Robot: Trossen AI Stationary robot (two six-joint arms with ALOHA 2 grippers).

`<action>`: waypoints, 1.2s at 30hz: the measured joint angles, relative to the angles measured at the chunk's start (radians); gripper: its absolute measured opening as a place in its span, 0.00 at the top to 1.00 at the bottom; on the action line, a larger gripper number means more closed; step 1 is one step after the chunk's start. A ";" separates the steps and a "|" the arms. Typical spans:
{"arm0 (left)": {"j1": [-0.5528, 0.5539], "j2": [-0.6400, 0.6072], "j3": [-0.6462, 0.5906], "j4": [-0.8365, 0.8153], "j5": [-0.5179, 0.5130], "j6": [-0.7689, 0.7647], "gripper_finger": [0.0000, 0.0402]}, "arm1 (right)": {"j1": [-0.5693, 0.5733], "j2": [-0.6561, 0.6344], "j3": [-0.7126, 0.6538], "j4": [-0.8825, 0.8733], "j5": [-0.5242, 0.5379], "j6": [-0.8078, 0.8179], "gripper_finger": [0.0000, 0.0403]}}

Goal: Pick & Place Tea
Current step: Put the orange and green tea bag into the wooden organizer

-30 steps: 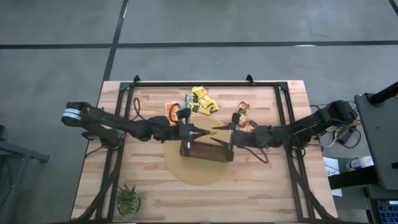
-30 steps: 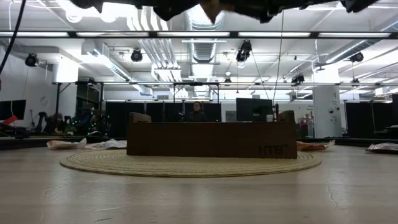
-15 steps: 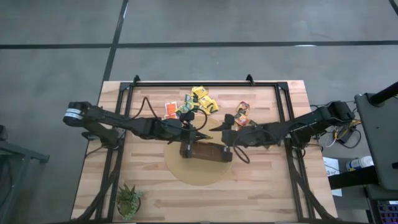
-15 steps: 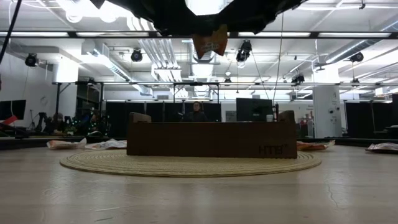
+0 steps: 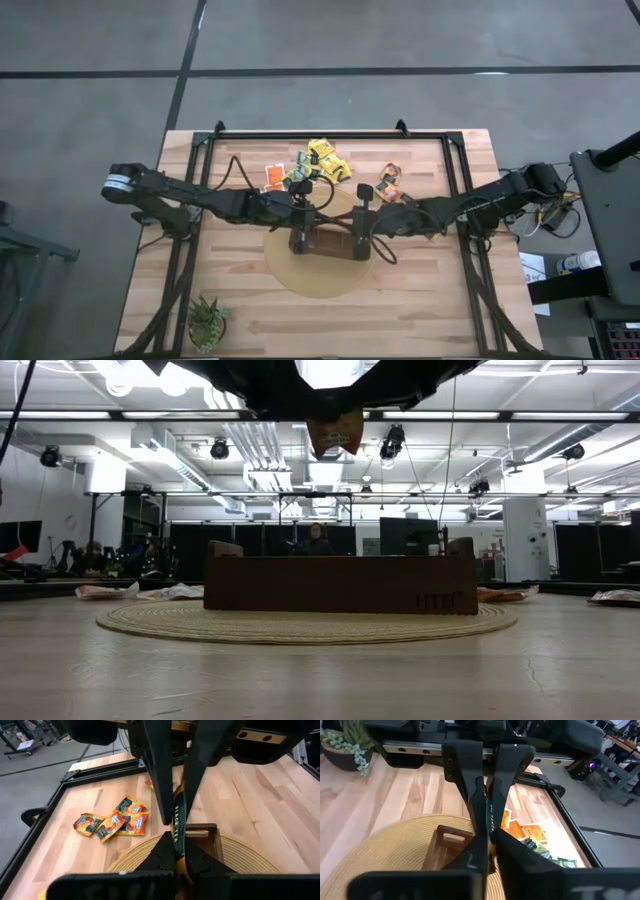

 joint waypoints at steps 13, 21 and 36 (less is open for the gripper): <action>0.000 0.000 -0.004 0.002 -0.024 0.001 0.96 | 0.000 0.000 -0.001 -0.009 0.011 0.004 0.98; 0.000 0.000 -0.007 -0.004 -0.064 -0.002 0.82 | -0.003 -0.002 -0.001 -0.026 0.021 0.022 0.98; -0.005 -0.039 -0.002 -0.031 -0.339 -0.022 0.69 | -0.006 -0.028 -0.001 -0.155 0.140 0.073 0.98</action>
